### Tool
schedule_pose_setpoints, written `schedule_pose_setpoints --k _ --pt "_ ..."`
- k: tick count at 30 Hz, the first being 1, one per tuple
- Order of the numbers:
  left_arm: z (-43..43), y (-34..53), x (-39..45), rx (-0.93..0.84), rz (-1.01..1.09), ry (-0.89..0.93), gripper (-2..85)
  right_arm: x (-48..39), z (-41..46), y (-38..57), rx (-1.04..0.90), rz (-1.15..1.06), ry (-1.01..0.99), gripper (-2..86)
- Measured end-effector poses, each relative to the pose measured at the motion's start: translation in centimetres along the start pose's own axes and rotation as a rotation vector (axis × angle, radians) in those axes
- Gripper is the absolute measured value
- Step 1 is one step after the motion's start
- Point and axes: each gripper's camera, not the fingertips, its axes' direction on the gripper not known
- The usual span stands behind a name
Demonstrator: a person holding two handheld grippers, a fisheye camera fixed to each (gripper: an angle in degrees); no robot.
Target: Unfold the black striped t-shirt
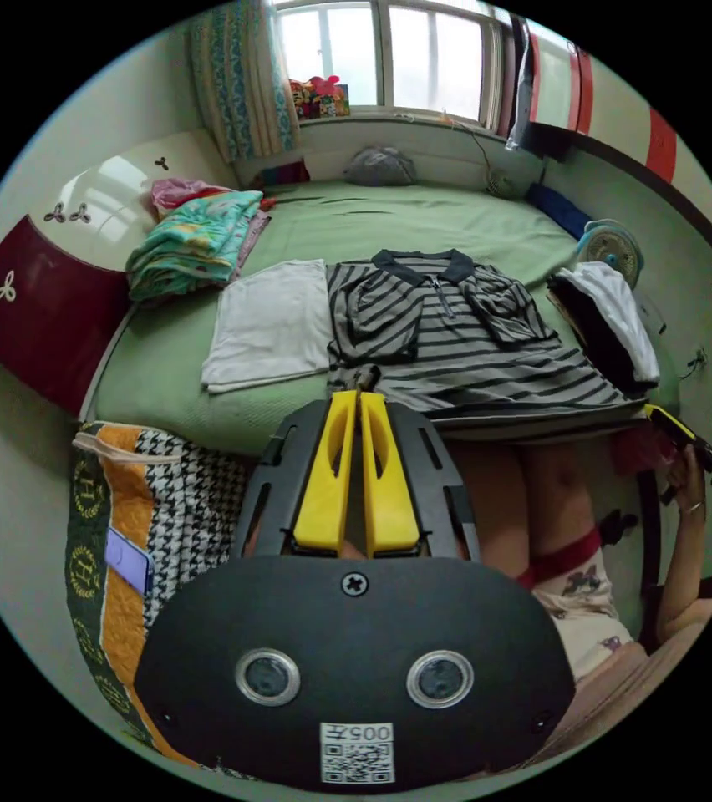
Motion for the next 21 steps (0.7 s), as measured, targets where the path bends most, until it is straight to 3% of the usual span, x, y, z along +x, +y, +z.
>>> schedule_pose_setpoints --k 12,16,19,21 --pt "-15.2 15.4 -2.3 0.083 -0.085 0.054 0.3 -0.7 -11.6 9.5 0.061 -0.013 -0.051 -1.6" --pt "-16.4 19.7 -3.1 0.012 -0.108 0.046 0.5 -1.3 -11.1 12.7 -0.08 -0.067 -0.042 -1.0" --pt "-19.1 22.9 -3.5 0.052 -0.105 -0.108 1.0 -2.4 -10.2 14.7 -0.247 -0.178 0.01 0.8" --pt "-21.3 24.3 -3.9 0.06 -0.097 -0.154 1.7 -2.9 -10.6 15.4 -0.246 -0.201 0.048 2.7"
